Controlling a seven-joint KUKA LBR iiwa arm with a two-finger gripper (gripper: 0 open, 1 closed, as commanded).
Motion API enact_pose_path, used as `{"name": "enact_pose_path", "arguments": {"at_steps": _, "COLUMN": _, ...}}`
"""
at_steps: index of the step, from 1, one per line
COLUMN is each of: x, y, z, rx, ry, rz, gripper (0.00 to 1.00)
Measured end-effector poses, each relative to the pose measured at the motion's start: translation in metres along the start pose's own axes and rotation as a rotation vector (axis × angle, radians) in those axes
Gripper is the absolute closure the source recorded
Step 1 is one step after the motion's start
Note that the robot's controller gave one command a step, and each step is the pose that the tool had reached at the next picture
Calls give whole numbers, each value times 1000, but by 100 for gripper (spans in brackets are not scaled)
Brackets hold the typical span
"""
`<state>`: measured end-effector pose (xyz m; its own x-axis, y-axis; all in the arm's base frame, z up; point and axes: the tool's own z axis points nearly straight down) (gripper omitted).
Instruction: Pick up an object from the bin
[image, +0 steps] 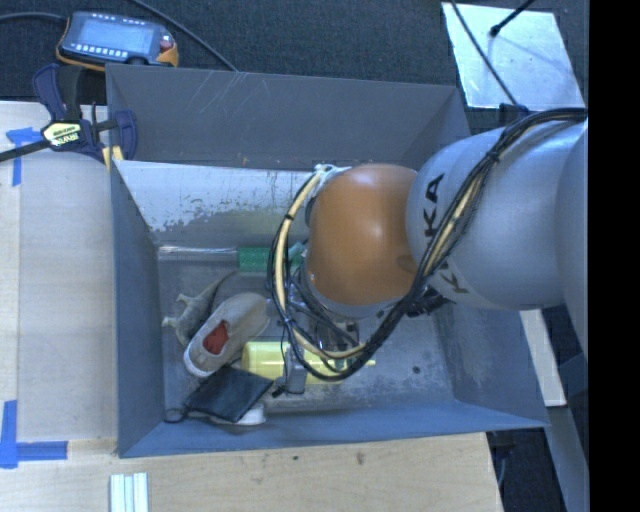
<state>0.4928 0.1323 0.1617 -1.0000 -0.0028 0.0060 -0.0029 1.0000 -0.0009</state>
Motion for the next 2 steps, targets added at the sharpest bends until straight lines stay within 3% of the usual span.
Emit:
{"name": "enact_pose_path", "arguments": {"at_steps": 1, "x": -2, "y": -1, "z": -5, "rx": -2, "ry": -8, "rz": 3, "gripper": 0}}
{"name": "enact_pose_path", "arguments": {"at_steps": 2, "x": -12, "y": -55, "z": 87, "rx": -1, "ry": -7, "rz": -33, "gripper": 100}}
